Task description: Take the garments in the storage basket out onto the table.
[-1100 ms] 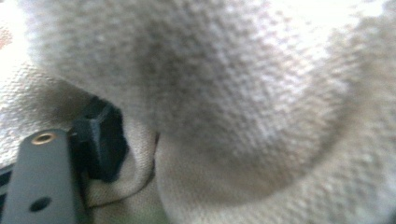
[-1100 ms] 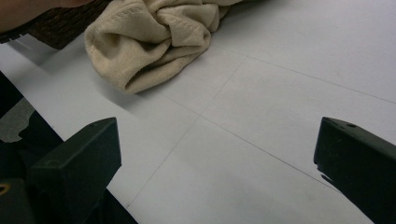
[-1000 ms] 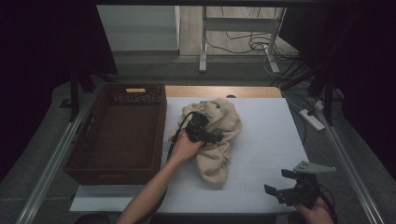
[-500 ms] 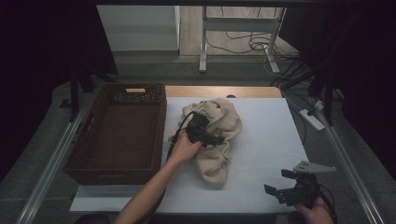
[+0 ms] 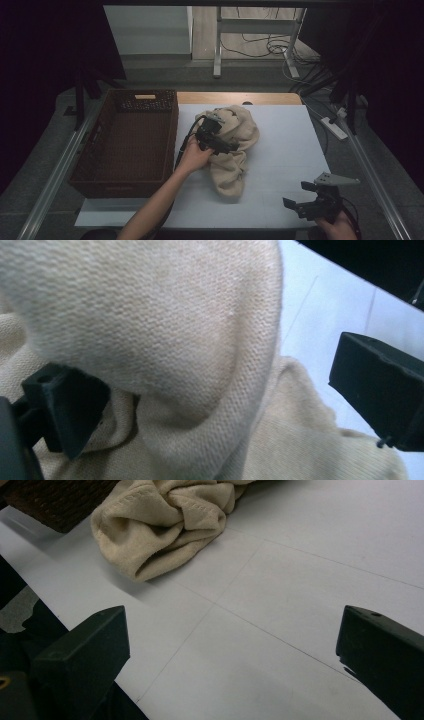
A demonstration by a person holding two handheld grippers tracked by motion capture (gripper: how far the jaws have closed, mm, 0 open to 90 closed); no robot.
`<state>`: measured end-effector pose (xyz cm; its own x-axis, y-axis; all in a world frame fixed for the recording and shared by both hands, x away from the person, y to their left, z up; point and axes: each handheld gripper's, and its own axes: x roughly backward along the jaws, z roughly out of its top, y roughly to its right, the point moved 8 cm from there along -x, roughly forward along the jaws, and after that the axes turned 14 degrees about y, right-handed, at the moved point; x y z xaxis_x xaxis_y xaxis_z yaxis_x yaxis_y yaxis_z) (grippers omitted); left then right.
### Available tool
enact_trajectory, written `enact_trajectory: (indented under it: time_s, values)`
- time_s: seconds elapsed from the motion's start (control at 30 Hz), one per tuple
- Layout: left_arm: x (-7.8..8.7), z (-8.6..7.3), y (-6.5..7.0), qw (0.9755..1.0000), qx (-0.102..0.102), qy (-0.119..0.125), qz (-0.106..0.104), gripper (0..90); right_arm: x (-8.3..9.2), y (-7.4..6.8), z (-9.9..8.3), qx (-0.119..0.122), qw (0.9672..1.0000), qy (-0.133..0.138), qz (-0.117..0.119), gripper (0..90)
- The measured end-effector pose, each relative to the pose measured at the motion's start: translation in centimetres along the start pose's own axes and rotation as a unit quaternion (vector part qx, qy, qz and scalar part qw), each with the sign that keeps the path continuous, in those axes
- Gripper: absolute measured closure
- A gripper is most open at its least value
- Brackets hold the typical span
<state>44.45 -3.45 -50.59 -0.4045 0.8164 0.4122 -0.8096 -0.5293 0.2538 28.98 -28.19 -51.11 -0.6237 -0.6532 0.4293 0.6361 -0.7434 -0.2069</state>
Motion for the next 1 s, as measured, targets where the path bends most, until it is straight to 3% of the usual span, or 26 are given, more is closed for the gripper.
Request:
enact_trajectory:
  time_s: [0.13,0.57,1.0]
  values:
    - [0.4,0.2,0.2,0.9999,0.001,0.002,-0.012,1.1,0.0,0.0,0.0,0.001,1.0,0.0,0.001,1.0]
    - [2.5,1.0,0.6,0.9997,-0.021,0.004,0.008,0.5,0.0,0.0,0.0,0.003,1.0,-0.002,0.0,1.0]
    - [4.8,1.4,1.2,0.9997,-0.014,0.02,0.005,0.4,-0.1,0.0,0.0,0.003,1.0,-0.003,-0.001,1.0]
